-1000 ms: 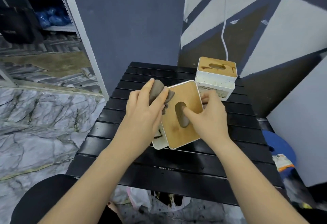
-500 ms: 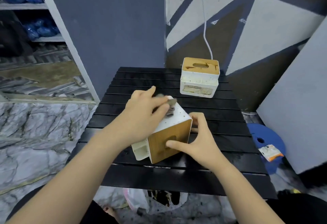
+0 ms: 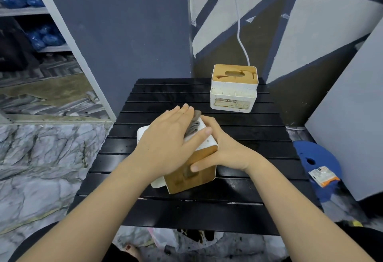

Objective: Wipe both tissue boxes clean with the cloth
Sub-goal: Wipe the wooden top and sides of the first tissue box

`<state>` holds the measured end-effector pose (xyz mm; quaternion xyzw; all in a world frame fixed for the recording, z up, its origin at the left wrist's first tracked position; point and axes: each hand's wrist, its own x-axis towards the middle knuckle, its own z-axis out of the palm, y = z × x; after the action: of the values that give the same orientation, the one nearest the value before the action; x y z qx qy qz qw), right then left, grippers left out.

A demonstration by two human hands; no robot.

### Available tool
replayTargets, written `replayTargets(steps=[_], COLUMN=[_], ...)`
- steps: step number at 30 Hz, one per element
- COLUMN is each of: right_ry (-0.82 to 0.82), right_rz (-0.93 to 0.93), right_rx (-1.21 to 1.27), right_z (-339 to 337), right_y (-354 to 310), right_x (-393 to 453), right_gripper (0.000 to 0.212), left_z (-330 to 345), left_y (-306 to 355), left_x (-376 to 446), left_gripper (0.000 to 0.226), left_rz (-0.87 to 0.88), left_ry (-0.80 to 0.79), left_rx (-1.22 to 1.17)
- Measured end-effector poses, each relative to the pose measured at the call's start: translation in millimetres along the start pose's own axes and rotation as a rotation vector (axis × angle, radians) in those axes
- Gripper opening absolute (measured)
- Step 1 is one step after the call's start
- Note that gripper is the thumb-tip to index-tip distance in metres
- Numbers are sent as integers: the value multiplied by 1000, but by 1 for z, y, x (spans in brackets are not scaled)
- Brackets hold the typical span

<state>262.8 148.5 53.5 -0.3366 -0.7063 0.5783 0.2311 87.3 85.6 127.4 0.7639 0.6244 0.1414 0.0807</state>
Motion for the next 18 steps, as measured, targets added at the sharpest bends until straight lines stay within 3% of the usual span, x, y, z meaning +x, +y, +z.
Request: replayTargets(steps=[8,14,18], right_ry=[89,128,111], right_rz=[-31,-93,-81], right_rx=[-33,-112,-97], right_z=[5,7,5], right_y=[12,10,17], right_x=[2,-2,-5], right_gripper=[115,97,94], left_z=[11,22,24], left_y=[1,8,5], left_x=[5,-10,-16], left_gripper=[89,43,28], left_rz=[81,301,377], left_ry=[68,172,169], left_rx=[-23,-94,-124])
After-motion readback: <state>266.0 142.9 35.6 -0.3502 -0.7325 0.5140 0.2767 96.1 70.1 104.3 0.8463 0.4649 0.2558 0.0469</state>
